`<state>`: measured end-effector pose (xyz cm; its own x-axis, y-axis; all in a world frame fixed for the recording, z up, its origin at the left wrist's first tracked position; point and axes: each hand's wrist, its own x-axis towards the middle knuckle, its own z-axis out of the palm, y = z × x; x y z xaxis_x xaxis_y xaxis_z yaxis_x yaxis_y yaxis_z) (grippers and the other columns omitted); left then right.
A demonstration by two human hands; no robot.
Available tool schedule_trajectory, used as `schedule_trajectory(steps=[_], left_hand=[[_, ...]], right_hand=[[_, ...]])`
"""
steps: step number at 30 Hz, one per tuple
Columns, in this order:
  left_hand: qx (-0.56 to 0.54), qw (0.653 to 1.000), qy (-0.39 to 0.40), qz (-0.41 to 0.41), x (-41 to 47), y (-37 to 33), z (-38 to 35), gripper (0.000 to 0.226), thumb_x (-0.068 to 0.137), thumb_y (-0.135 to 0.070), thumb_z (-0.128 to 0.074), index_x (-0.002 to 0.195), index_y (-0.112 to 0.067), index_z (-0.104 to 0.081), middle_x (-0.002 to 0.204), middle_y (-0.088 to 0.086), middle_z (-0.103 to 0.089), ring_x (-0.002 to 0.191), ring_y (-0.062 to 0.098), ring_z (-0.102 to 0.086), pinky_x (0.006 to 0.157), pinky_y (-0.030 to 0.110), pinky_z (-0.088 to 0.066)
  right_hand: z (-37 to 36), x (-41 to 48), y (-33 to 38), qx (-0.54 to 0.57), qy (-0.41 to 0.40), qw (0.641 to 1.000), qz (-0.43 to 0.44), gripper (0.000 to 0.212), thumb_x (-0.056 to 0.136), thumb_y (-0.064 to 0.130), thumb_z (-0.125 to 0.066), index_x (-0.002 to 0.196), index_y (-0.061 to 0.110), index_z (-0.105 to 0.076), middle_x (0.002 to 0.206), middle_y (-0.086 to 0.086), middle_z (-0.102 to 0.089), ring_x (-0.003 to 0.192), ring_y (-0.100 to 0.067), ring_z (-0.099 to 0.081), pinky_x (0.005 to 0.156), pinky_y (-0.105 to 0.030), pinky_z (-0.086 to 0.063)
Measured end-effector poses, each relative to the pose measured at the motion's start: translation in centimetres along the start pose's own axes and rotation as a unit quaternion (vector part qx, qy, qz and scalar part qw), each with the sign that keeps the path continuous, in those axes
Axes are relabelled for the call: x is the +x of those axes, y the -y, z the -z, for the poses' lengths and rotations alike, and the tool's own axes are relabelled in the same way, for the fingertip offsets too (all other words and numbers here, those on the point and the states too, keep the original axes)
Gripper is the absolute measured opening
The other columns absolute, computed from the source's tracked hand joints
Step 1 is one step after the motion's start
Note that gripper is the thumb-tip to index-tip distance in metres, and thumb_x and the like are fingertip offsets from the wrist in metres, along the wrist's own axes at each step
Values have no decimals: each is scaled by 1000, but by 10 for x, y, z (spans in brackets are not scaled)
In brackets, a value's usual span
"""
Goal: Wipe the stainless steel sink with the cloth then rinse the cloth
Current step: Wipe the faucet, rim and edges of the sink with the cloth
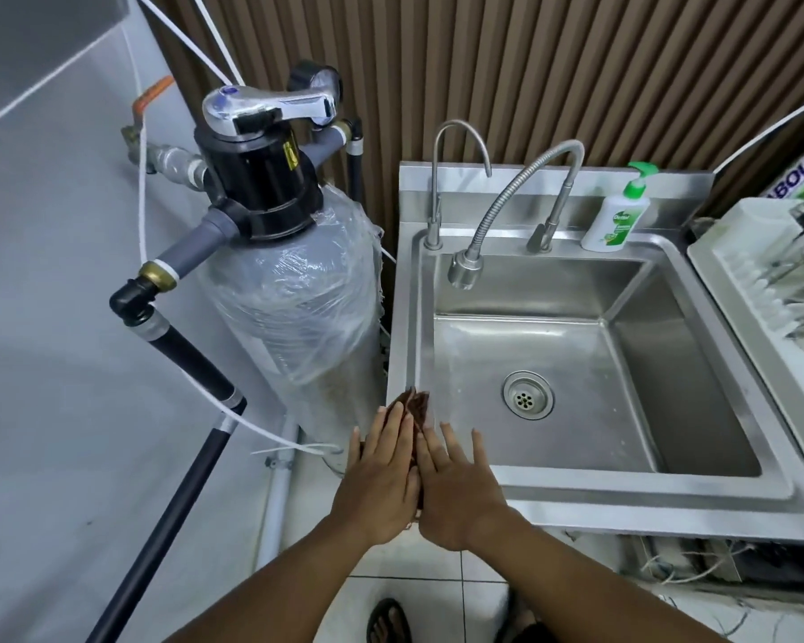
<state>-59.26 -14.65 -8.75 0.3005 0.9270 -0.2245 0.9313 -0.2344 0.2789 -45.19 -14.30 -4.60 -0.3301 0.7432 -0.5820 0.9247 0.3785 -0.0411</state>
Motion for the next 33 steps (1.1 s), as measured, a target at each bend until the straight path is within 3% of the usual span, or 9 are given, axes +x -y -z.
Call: schedule_trajectory(steps=[3,8,10,13,17,21,33], left_hand=[[26,1000,-4,12,25,0,8,81,86,-46,7,160,-13,4,168,5,16,151,21,24,121,45,16],[79,996,13,39,66,0,14,79,87,-42,4,160,-12,7,168,7,17,152,25,25,123,52,6],[84,995,20,50,82,-1,19,77,89,-41,-1,160,-11,8,168,8,17,152,25,25,123,52,8],[84,994,21,66,108,-2,28,77,89,-40,-2,160,-11,8,167,9,19,152,26,24,123,52,6],[70,993,19,91,146,-2,38,69,100,-36,-13,159,-11,11,166,9,21,152,27,25,124,52,6],[60,992,5,110,179,-2,49,67,104,-34,-20,159,-11,11,166,9,21,152,26,23,125,47,6],[70,988,5,137,239,5,65,69,103,-36,-22,159,-12,10,167,7,19,153,26,22,125,48,2]], right_hand=[[12,21,-12,-18,2,1000,9,100,98,52,-47,158,10,20,167,-10,24,153,-31,26,120,-63,15],[31,51,-38,-37,1,999,35,113,91,70,-46,159,7,19,166,-11,25,154,-34,23,120,-64,14],[40,65,-47,-51,11,998,32,107,95,56,-51,158,7,20,167,-11,25,153,-33,24,120,-63,15],[58,85,-62,-63,23,997,28,115,91,42,-65,157,7,23,166,-8,28,153,-33,25,119,-61,16],[83,111,-85,-59,18,997,41,98,99,28,-53,156,7,24,167,-10,26,153,-32,25,122,-60,13],[98,141,-104,-51,3,998,44,97,97,16,-52,156,8,24,167,-9,26,153,-31,24,122,-59,11],[113,193,-137,-12,-33,998,56,102,92,11,-52,155,11,29,164,-4,35,157,-28,14,123,-59,6]])
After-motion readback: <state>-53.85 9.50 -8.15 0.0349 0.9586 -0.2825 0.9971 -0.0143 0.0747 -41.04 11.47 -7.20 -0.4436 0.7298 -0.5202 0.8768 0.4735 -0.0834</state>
